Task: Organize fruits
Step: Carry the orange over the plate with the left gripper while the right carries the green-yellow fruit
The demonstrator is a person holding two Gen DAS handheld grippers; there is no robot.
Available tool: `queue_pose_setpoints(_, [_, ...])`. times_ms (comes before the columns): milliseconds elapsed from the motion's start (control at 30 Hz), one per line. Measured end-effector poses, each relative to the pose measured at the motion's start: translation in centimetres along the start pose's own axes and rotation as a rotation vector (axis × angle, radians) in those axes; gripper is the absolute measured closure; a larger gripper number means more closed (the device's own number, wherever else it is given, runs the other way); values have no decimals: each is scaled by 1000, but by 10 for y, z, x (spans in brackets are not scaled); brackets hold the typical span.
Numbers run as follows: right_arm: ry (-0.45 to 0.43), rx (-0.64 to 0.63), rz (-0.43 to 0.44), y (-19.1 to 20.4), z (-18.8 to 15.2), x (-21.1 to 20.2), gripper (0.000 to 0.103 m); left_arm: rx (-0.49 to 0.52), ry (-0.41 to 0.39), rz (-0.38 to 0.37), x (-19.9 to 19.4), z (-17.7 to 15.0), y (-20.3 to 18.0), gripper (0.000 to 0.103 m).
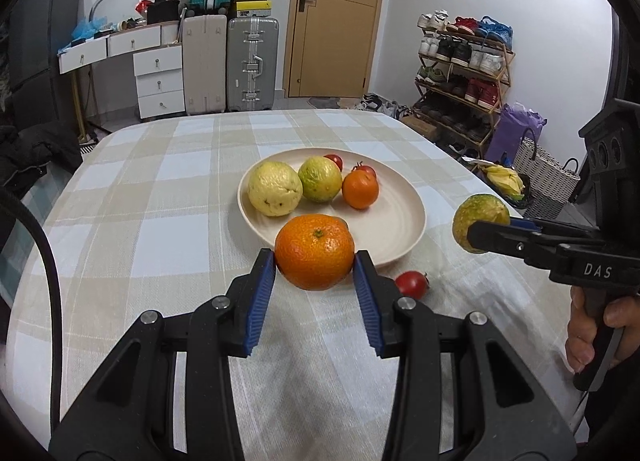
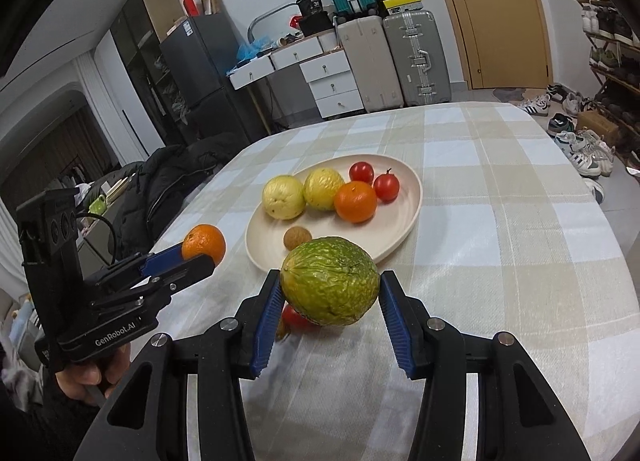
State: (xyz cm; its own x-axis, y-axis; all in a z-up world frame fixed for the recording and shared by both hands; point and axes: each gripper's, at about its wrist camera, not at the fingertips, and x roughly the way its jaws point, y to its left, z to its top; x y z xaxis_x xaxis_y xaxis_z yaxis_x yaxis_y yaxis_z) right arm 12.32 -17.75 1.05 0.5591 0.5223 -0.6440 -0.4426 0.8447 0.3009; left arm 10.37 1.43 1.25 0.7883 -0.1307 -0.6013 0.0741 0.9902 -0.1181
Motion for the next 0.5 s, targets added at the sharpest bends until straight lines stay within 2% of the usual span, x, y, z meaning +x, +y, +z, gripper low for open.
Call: queue_pose_setpoints(500, [6,40,-18,-2,20,38,54,-9,37,30,47,19,8,66])
